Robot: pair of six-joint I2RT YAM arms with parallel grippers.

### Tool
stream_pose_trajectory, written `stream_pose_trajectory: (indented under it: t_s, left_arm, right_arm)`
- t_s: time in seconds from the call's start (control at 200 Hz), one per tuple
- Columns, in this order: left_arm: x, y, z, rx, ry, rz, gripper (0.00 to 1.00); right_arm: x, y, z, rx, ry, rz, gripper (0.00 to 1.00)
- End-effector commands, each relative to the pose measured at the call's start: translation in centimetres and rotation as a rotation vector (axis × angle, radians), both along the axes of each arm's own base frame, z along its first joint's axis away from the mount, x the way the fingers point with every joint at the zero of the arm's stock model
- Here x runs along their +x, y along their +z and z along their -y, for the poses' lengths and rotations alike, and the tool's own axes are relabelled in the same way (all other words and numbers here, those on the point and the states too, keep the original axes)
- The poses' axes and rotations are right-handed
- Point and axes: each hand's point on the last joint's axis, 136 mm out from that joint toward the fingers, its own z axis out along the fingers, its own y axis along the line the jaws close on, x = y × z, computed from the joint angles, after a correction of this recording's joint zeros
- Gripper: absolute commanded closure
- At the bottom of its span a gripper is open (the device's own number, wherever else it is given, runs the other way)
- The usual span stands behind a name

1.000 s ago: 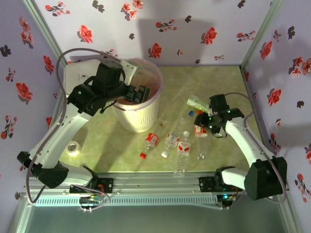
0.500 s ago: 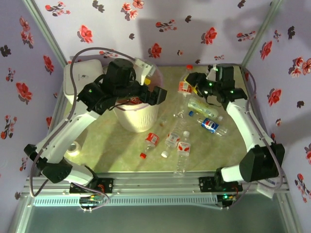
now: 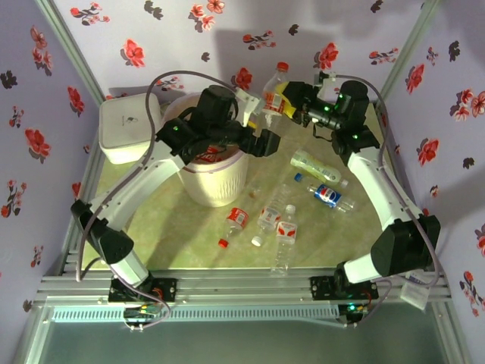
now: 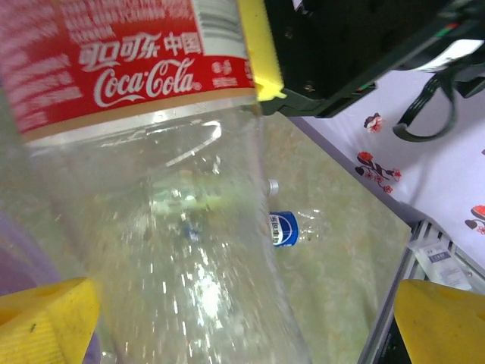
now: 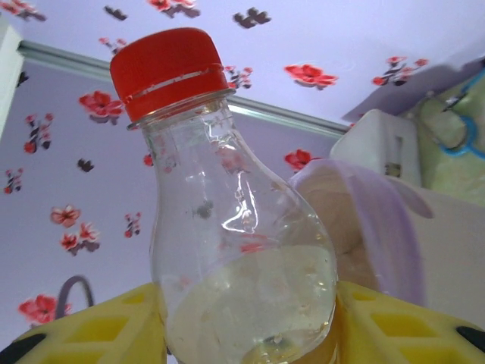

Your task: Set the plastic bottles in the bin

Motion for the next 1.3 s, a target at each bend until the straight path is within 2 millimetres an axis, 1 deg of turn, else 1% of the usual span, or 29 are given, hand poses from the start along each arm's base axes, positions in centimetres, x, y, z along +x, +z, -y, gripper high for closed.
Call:
stream_pose_trajectory:
  t_s: [0.0,0.09,0.145,0.225,0.395,0.475,0.655,0.74,0.96,1.12,1.16,1.195,1.235,1.295]
  left_arm:
    - [0.2,3.5,0.8,-0.085,-0.004,0.062,0.03]
    - [0.5,3.7,0.8,-0.088,0.004,0.075,0.06]
    - [0.6,3.9,0.8,-0.093,0.005,0.08,0.07]
    - [0.7,4.1,0.5,-0.093,0.017,0.09,0.07]
    - [1.9,4.5,-0.7,-0.088,0.076,0.116,0.07]
    - [2.6,4.7,-1.2,-0.09,0.107,0.132,0.05]
    - [3.5,4.6,-1.5,-0.087,0.138,0.145,0.03]
    - [3.7,4.5,-1.6,-0.083,0.143,0.147,0.1]
    - [3.8,4.3,-1.6,-0.082,0.143,0.143,0.37]
    - [3.9,4.5,-1.8,-0.081,0.145,0.148,0.42]
    - [3.9,4.7,-1.9,-0.083,0.145,0.151,0.42]
    - [3.9,4.8,-1.9,-0.087,0.143,0.153,0.44]
    - [3.8,5.0,-2.1,-0.093,0.137,0.156,0.45]
    - [3.7,5.5,-2.5,-0.095,0.134,0.163,0.45]
  right_arm:
    - [-1.3,3.1,-0.8,0.055,0.065,0.082,0.48]
    - [-1.5,3.4,-1.3,0.077,0.097,0.083,0.48]
    - [-1.5,3.3,-1.6,0.086,0.111,0.077,0.48]
    - [-1.5,3.1,-1.6,0.088,0.118,0.073,0.48]
    - [-1.6,2.5,-2.0,0.081,0.131,0.065,0.48]
    - [-1.8,2.4,-2.2,0.076,0.14,0.066,0.48]
    - [-1.8,1.9,-2.6,0.063,0.146,0.06,0.48]
    - [-1.7,1.8,-2.6,0.062,0.146,0.059,0.48]
    - [-1.5,1.4,-2.7,0.056,0.144,0.054,0.48]
    - [-1.3,1.1,-2.8,0.047,0.144,0.055,0.48]
    - [-1.2,0.9,-2.7,0.032,0.139,0.06,0.45]
    - [-1.0,0.8,-2.5,0.011,0.13,0.067,0.39]
    - [-0.9,0.6,-2.0,-0.015,0.114,0.076,0.28]
    - [-0.6,0.5,-1.0,-0.049,0.086,0.096,0.09]
